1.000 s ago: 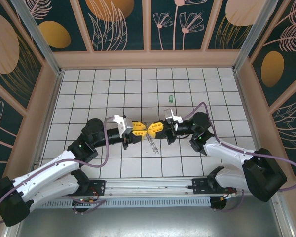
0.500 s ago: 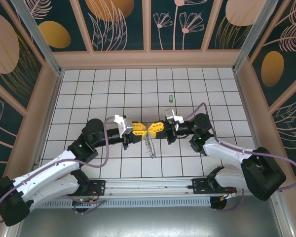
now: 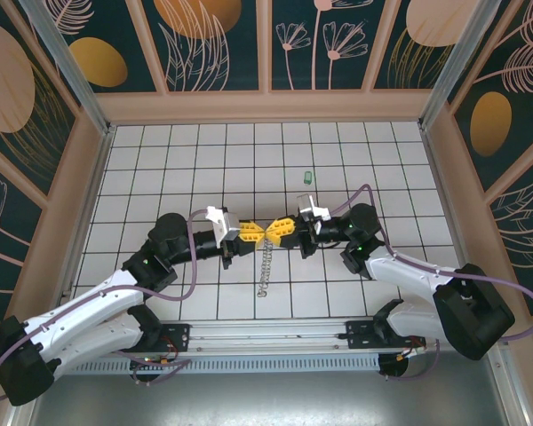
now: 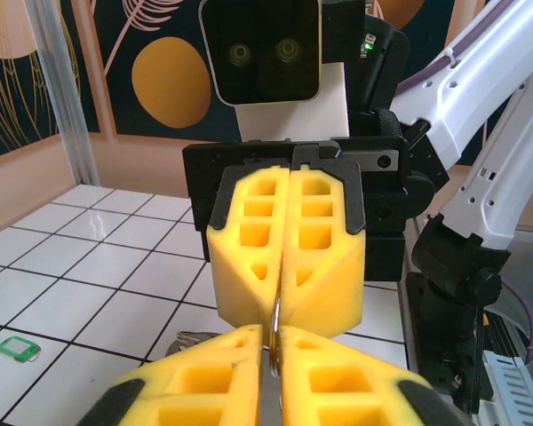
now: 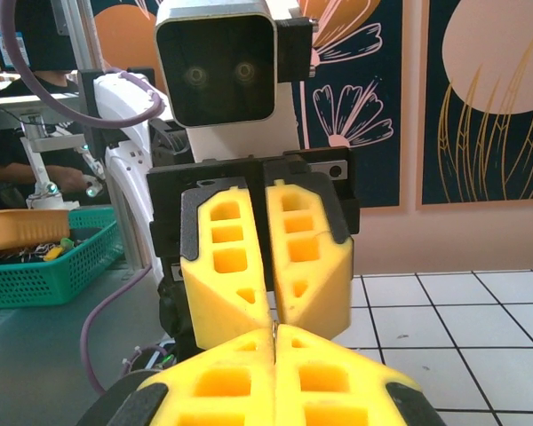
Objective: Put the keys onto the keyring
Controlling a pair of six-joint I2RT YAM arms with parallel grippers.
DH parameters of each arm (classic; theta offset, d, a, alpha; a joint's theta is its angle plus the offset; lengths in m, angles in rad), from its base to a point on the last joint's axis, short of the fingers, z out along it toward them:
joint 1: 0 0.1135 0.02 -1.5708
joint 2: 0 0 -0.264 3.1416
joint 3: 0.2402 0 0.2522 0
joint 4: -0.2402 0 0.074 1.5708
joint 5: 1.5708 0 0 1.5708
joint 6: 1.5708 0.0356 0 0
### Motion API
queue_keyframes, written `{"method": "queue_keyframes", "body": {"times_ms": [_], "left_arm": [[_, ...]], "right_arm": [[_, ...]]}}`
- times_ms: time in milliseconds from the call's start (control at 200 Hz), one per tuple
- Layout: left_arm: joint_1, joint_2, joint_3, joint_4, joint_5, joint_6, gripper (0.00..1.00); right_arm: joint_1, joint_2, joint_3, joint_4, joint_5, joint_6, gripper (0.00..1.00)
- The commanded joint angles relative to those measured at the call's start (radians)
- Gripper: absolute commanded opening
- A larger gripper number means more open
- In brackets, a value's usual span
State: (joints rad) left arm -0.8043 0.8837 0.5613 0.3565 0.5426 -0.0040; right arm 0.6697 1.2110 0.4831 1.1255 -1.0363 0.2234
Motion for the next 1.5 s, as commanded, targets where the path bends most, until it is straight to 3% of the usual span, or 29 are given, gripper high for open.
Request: {"method": "queue_keyframes", "body": {"times_ms": [0,180,265,570,751,896,1261,1496], "left_arm": [[-0.010,0.028,0.010,-0.034,-0.023,0.007,0.09],[-0.021,0.046,0.019,-0.045,-0.022,0.015,0.07],[-0.023,0.042,0.017,-0.043,-0.021,0.015,0.00],[-0.023,-0.013,0.004,-0.029,-0.030,0.019,0.00],[-0.023,-0.041,-0.009,-0.013,-0.031,0.018,0.00],[-0.024,-0.055,-0.013,-0.010,-0.032,0.019,0.00],[-0.024,-0.115,-0.046,0.056,-0.010,-0.009,0.00],[-0.023,-0.127,-0.057,0.088,-0.001,-0.027,0.00]], "right_arm": [[0.014,-0.014,0.023,0.085,-0.011,0.008,0.00],[0.014,-0.012,0.031,0.073,-0.013,0.004,0.00],[0.013,-0.014,0.032,0.065,-0.011,0.001,0.00],[0.014,-0.047,0.032,-0.036,0.015,-0.052,0.00],[0.014,-0.077,0.016,-0.074,0.036,-0.069,0.19],[0.013,-0.096,0.008,-0.100,0.051,-0.078,0.27],[0.011,-0.168,-0.039,-0.145,0.100,-0.076,0.30],[0.019,-0.156,-0.045,-0.124,0.066,-0.059,0.29]]}}
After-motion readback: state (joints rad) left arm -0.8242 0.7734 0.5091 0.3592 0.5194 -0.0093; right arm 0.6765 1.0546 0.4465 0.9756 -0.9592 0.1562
